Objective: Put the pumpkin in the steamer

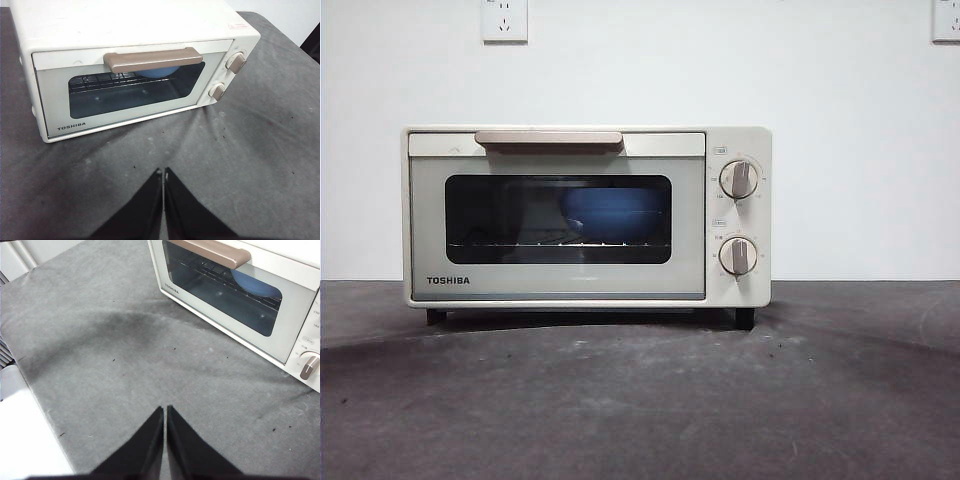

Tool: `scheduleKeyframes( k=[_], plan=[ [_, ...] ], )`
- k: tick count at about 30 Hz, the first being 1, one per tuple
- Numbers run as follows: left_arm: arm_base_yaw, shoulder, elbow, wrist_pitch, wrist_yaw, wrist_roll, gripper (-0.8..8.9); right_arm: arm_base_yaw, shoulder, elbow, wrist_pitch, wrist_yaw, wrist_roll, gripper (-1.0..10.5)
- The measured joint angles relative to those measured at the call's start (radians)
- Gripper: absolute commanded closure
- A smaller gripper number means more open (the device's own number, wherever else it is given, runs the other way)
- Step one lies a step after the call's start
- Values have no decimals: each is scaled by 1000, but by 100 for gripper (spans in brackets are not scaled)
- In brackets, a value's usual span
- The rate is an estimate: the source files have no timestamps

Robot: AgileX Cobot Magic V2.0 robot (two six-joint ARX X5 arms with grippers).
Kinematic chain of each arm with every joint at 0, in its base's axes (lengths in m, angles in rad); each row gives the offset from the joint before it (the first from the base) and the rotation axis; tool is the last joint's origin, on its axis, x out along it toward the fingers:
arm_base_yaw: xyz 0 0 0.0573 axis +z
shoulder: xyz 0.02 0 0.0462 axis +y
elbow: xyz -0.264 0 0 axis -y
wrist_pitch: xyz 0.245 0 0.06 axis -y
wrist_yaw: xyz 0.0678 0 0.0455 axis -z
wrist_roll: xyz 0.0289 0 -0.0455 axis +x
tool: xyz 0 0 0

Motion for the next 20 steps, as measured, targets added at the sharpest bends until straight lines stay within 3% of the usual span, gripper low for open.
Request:
scheduleKeyframes(
  k=[4, 9, 16, 20],
  plan=[
    [0, -7, 0, 1, 0, 12, 795, 0, 0, 0, 0, 0, 0, 941],
    [46, -80, -14, 116, -15, 146, 795, 0, 0, 0, 0, 0, 0, 941],
    [164, -269, -206, 547, -280, 222, 795, 0, 0, 0, 0, 0, 0, 941],
    [201, -368, -357, 658, -373, 230, 795, 0, 0, 0, 0, 0, 0, 941]
  ],
)
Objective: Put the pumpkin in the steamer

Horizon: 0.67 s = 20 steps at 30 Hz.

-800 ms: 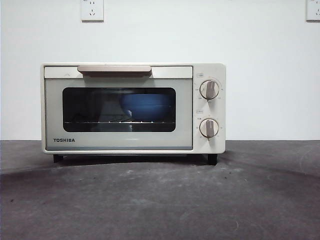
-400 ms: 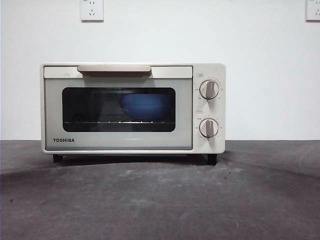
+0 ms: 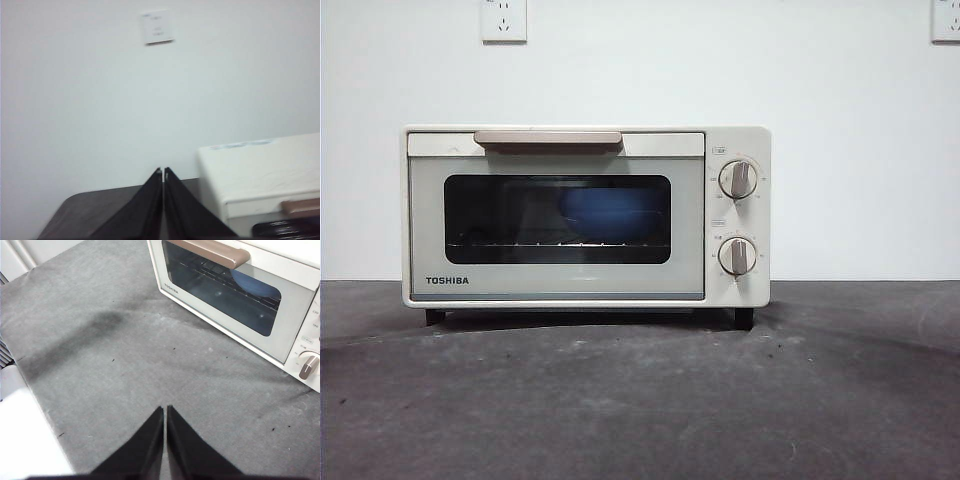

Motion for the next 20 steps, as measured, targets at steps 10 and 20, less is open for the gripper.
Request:
scheduleKeyframes(
  k=[10, 20],
  plan=[
    [11, -171, -308, 3, -11, 6, 795, 0, 0, 0, 0, 0, 0, 941],
    [11, -251, -467, -3, -13, 6, 795, 0, 0, 0, 0, 0, 0, 941]
  ],
)
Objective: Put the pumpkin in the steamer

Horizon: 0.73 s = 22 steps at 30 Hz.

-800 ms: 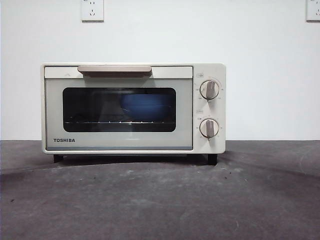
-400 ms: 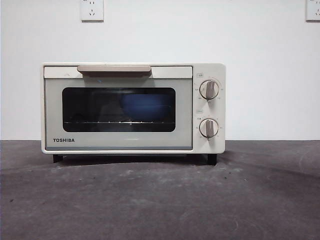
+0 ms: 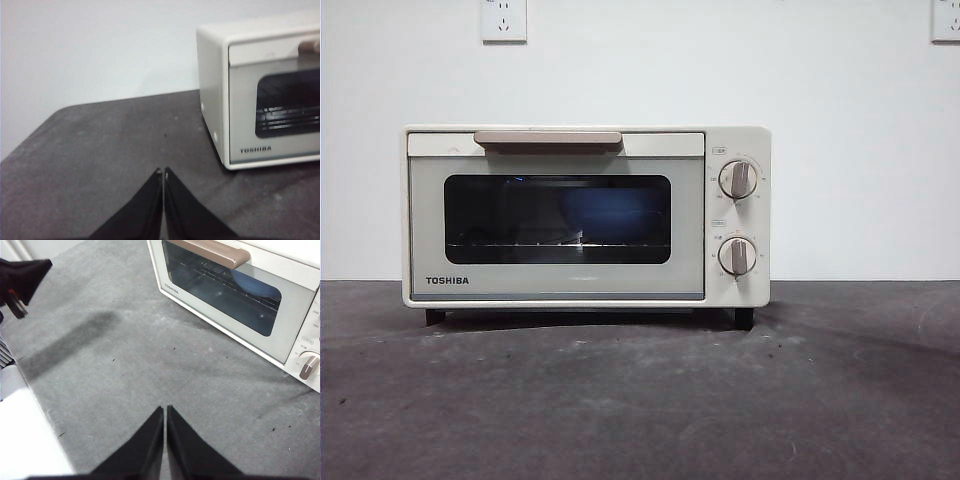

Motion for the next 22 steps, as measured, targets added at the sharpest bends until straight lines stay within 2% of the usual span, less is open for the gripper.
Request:
scheduleKeyframes(
  k=[22],
  plan=[
    [0, -10, -35, -99, 0, -12, 795, 0, 0, 0, 0, 0, 0, 941]
  ],
)
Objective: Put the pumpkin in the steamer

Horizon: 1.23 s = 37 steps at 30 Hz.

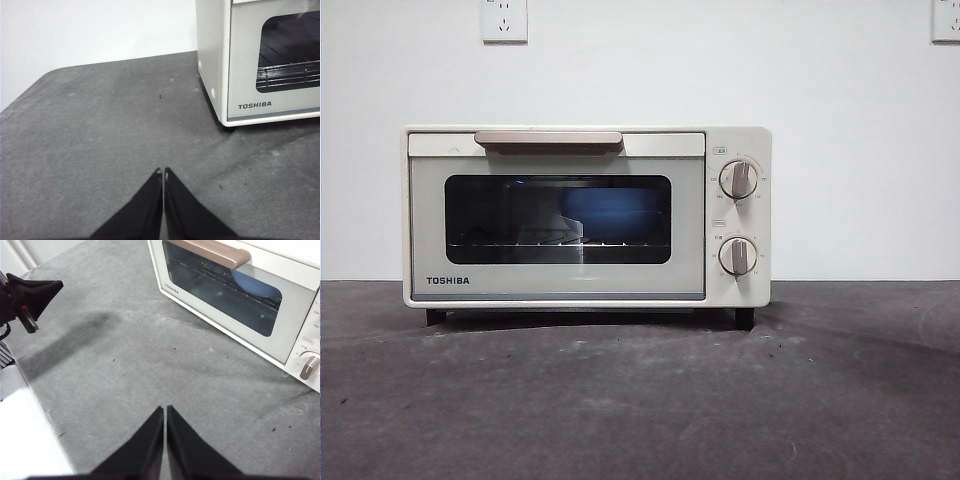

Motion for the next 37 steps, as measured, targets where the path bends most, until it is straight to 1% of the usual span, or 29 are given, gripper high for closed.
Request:
scheduleKeyframes(
  k=[18, 21, 24, 28, 31, 34, 37],
  plan=[
    [0, 0, 0, 0, 0, -7, 795, 0, -2, 0, 0, 0, 0, 941],
    [0, 0, 0, 0, 0, -7, 795, -23, -25, 0, -1, 0, -14, 941],
    [0, 0, 0, 0, 0, -7, 795, -84, -76, 0, 2, 0, -44, 941],
    [0, 0, 0, 0, 0, -7, 795, -202, -178, -54, 88, 1, -64, 941],
    [0, 0, 0, 0, 0, -7, 795, -308, -271, -153, 174, 2, -76, 941],
    [0, 0, 0, 0, 0, -7, 795, -419, -377, -281, 294, 4, -96, 941],
    [0, 0, 0, 0, 0, -7, 795, -504, -473, -399, 395, 20, -106, 941]
  ],
)
